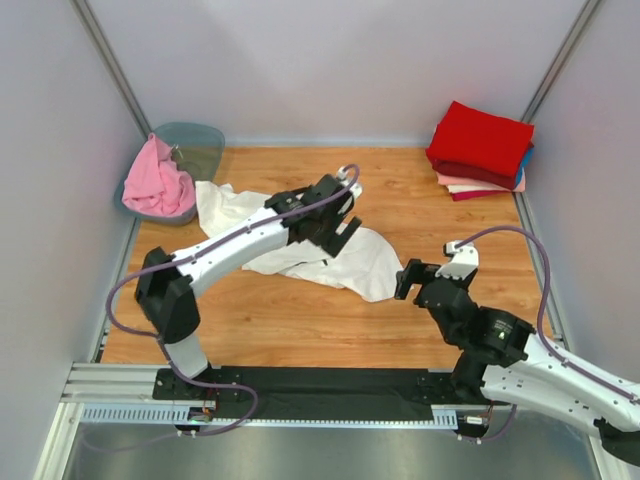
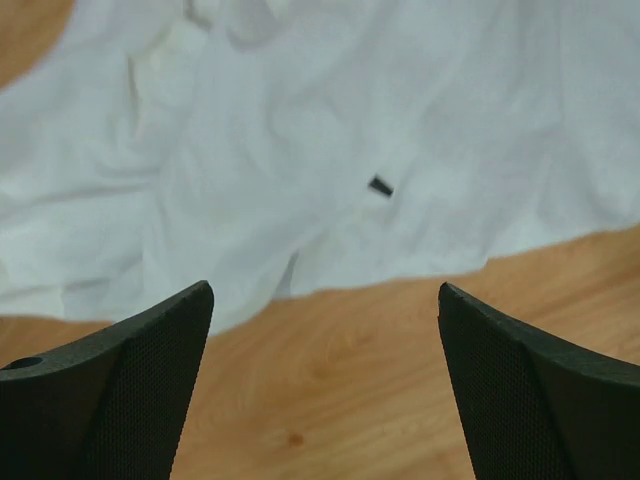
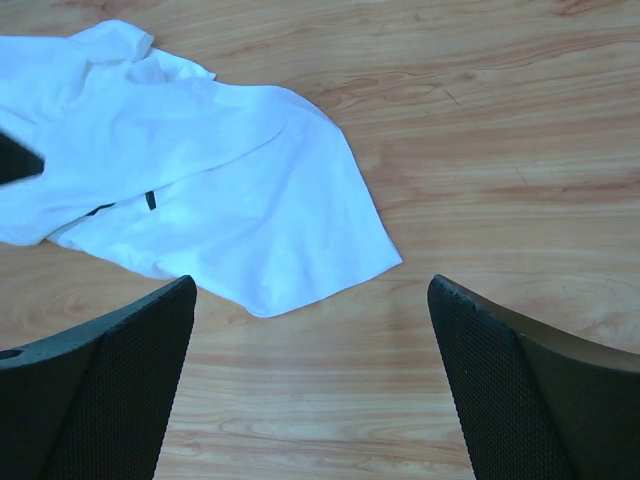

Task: Fold and stack the t-shirts
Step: Move the tshirt to the center of the board

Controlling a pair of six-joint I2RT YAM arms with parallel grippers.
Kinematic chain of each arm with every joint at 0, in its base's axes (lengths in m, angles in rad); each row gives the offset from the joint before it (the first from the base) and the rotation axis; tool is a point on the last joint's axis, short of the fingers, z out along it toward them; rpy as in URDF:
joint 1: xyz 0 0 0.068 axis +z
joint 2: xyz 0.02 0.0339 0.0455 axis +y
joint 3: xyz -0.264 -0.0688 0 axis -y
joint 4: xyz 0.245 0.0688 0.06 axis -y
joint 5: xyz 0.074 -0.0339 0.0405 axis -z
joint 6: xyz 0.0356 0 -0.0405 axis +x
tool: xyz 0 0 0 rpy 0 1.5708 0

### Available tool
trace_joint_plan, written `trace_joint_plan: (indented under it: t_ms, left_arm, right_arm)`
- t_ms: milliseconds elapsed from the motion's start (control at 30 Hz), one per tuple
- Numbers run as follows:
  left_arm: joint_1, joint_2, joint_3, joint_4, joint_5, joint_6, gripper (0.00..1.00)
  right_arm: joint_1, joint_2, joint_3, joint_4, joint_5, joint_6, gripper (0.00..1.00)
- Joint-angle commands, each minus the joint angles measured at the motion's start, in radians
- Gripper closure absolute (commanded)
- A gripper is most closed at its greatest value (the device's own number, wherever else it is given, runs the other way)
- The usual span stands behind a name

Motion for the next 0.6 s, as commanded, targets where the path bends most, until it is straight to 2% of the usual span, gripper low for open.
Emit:
trace_joint_plan:
  t_ms: [0,67,167,233,267,300,400,467,567]
  left_arm:
    - [0.004,-0.312,-0.123,0.021,0.025,-0.193,0.00]
    - [0.006,-0.392,-0.217,0.000,-0.019,-0.230,0.00]
    - [0.044,-0.496,-0.350,-0.055,-0.082,-0.356,0.01]
    - [0.107,-0.563,-0.505,-0.010,0.008,-0.428,0.01]
    - [0.189,-0.618,-0.557,0.015,0.051,-0.450,0.01]
    - [0.240,-0.636,-0.602,0.053,0.095,-0.465,0.01]
    - [0.372,-0.657,-0.726,0.121,0.191,-0.512,0.04]
    - [0.429,-0.650,-0.797,0.181,0.243,-0.533,0.07]
    - [0.504,-0.613,-0.874,0.328,0.235,-0.563,0.08]
  right_arm:
    - [-0.001,0.013,0.005,0.035,-0.017,0.019,0.00]
    - [-0.001,0.027,-0.016,0.115,-0.053,0.002,0.00]
    - [-0.009,0.170,0.028,0.164,-0.111,0.007,0.00]
    - [-0.027,0.250,0.070,0.167,-0.148,0.010,0.00]
    - [-0.081,0.331,0.083,0.182,-0.192,0.002,0.00]
    - [-0.122,0.371,0.109,0.199,-0.334,-0.007,0.00]
    - [-0.295,0.545,0.149,0.227,-0.603,0.002,0.01]
    - [-0.342,0.643,0.191,0.204,-0.622,-0.010,0.01]
    - [-0.349,0.712,0.219,0.185,-0.614,-0.038,0.01]
